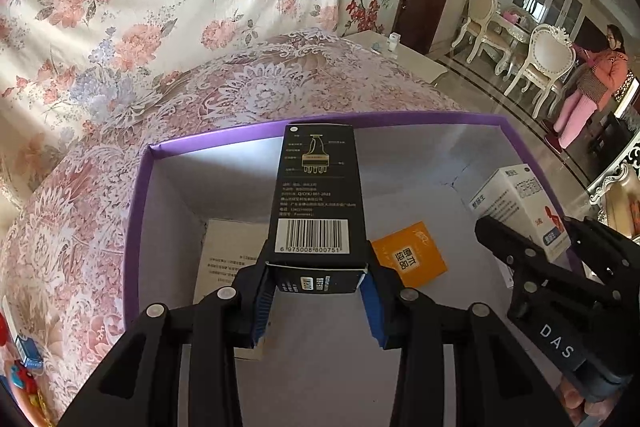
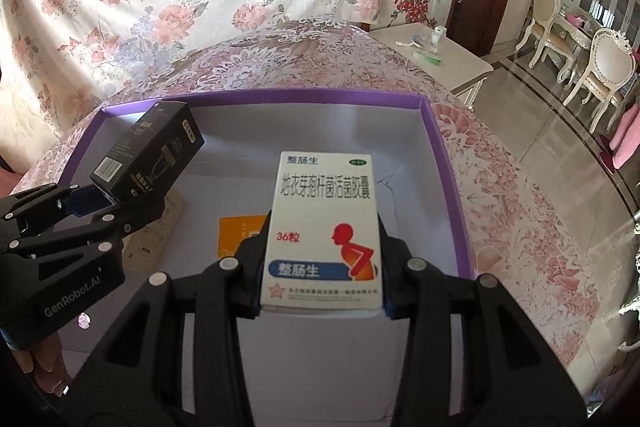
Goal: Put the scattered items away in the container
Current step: 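Lower the medicine box into the purple box with the right gripper while the left lowers the black box, then open both grippers and raise them out of the purple box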
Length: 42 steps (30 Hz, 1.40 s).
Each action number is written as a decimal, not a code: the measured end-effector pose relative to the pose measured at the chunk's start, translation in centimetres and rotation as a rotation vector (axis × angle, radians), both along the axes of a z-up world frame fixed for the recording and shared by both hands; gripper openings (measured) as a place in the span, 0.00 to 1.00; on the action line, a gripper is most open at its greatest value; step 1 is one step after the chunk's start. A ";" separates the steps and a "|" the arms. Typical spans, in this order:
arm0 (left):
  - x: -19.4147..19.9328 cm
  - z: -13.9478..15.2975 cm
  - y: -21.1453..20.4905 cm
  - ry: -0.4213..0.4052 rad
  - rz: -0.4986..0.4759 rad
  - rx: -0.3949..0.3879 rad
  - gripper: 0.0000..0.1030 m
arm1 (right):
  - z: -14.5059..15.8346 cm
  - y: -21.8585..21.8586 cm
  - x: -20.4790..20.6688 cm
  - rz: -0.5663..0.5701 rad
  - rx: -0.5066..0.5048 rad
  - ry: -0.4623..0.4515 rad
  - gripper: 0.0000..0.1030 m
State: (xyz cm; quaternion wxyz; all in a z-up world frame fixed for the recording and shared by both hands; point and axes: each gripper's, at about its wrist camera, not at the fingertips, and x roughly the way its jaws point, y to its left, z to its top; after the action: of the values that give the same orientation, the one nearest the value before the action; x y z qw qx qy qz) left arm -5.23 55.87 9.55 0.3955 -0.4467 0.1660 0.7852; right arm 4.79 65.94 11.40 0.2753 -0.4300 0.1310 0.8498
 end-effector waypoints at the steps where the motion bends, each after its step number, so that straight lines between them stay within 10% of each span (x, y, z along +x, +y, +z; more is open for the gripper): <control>1: 0.0 0.0 0.0 -0.001 0.001 -0.001 0.39 | 0.0 0.0 0.0 -0.003 -0.002 0.001 0.44; 42: 0.5 0.5 -0.3 0.035 0.017 0.020 0.49 | 0.1 0.2 0.4 -0.032 -0.001 0.014 0.56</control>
State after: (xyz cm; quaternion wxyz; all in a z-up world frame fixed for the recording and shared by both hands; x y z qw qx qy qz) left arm -4.77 55.53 10.03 0.3905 -0.4304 0.1614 0.7977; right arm 5.17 66.13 11.48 0.2877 -0.4221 0.1403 0.8482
